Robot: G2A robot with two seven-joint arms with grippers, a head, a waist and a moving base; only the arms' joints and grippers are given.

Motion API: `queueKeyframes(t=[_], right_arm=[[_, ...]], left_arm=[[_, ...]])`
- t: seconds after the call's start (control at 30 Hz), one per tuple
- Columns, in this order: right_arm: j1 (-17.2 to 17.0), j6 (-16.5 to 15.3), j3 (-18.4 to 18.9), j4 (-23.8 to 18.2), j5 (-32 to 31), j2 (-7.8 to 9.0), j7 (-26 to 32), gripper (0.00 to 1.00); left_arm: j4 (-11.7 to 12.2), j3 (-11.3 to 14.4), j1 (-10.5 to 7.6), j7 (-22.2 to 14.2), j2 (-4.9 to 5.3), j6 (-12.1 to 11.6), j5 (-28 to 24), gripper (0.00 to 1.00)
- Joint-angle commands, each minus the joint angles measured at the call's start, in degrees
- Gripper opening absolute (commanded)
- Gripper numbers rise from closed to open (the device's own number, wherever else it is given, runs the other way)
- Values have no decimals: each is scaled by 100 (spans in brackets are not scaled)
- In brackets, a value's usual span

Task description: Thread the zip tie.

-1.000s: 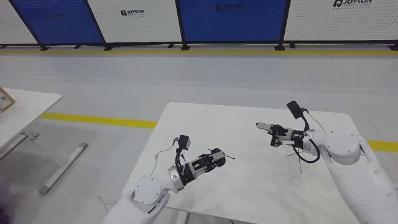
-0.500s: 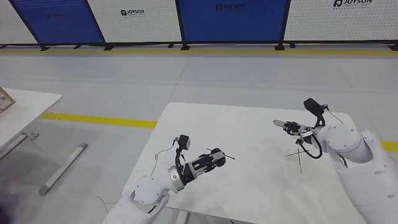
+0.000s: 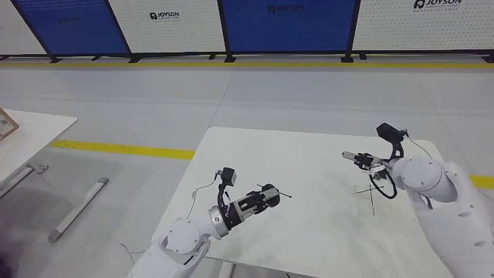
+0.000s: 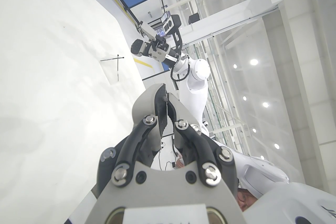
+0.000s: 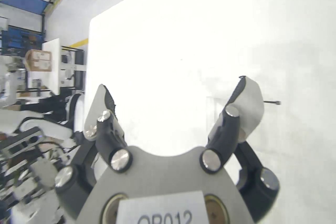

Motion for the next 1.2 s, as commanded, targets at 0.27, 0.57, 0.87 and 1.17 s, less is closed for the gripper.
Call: queueKeyframes(t=[0.27,0.57,0.87,1.17], right_arm=[[311,-1,-355,98,-1298,31,1375,100],[396,-1,-404,254,-1248,-15,1403,100],[306,-314,-365,231,-1133,-5,1289,100],[497,-2236,-552,529,-875,12,1717,100]], left_arm=[[0,0,0,0,0,0,0,0],[0,0,0,0,0,0,0,0],[0,0,0,0,0,0,0,0],[0,0,0,0,0,0,0,0]])
